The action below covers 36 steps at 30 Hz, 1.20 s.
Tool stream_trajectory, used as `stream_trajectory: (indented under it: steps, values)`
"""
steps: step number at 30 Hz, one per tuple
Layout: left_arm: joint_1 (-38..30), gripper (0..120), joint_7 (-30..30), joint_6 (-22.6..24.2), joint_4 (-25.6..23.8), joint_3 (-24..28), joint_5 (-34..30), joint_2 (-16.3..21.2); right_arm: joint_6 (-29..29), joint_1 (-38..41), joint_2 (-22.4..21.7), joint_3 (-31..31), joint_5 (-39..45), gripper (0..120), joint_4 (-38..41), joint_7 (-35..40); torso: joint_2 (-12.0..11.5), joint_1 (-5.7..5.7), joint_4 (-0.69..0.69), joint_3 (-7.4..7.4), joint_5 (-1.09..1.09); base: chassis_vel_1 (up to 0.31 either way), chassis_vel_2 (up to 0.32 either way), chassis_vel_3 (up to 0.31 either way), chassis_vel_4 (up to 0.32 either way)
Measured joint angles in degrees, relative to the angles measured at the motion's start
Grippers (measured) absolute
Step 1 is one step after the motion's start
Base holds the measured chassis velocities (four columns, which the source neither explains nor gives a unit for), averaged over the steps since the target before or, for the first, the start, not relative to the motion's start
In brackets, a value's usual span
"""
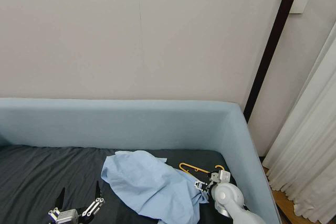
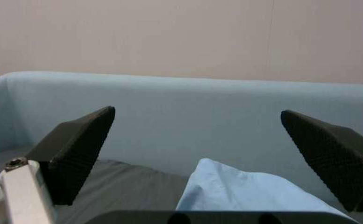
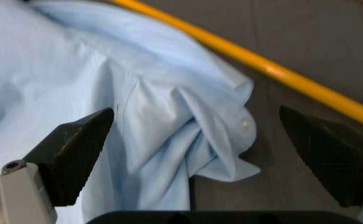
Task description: Pick up the clothes from the sofa and hang them on the clothes hanger.
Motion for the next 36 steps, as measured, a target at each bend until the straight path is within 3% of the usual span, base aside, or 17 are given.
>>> stream_trajectory:
  steps: [9,15,24,25,29,33,36]
  values:
    - [1.3,100,-0.3,-1.4,-0.5,-1.0,0.1,0.0,5.9,0.4,0.9,-1.6,-11.3,100,-6.1,-7.0,0.0,0.00,0.01,0.00,0.00,0.000,0.000,0.000,0.000]
    - [1.3,100,-0.5,-1.6,-0.4,-1.1,0.1,0.0,7.7,0.8,1.3,-1.4,-13.8,99,-9.0,-10.4,0.0,0.00,0.01,0.00,0.00,0.000,0.000,0.000,0.000]
    - [0.4,100,-0.5,-1.4,0.5,-0.9,0.1,0.2,10.8,0.4,1.1,-1.4,-16.8,66,-10.8,-16.6,0.0,0.00,0.01,0.00,-0.01,0.000,0.000,0.000,0.000]
    - [0.4,100,-0.5,-1.4,0.5,-0.9,0.1,0.2,10.8,0.4,1.1,-1.4,-16.8,66,-10.8,-16.6,0.0,0.00,0.01,0.00,-0.01,0.000,0.000,0.000,0.000]
    - [0.0,100,-0.5,-1.3,0.8,-0.8,0.0,0.4,11.9,0.4,1.1,-2.0,-17.5,46,-11.0,-16.9,0.0,0.00,0.01,0.00,-0.01,0.000,0.000,0.000,0.000]
    - [0.0,100,-0.5,-1.3,1.0,-0.9,-0.1,0.6,12.5,0.4,1.1,-2.2,-17.8,36,-11.0,-16.9,0.0,0.00,0.01,0.00,-0.01,0.000,0.000,0.000,0.000]
    - [0.0,100,-0.5,-1.3,1.0,-0.9,-0.2,0.9,13.9,0.1,0.9,-2.8,-18.1,23,-10.9,-17.1,0.0,0.00,0.00,0.00,-0.01,0.000,0.000,0.000,0.000]
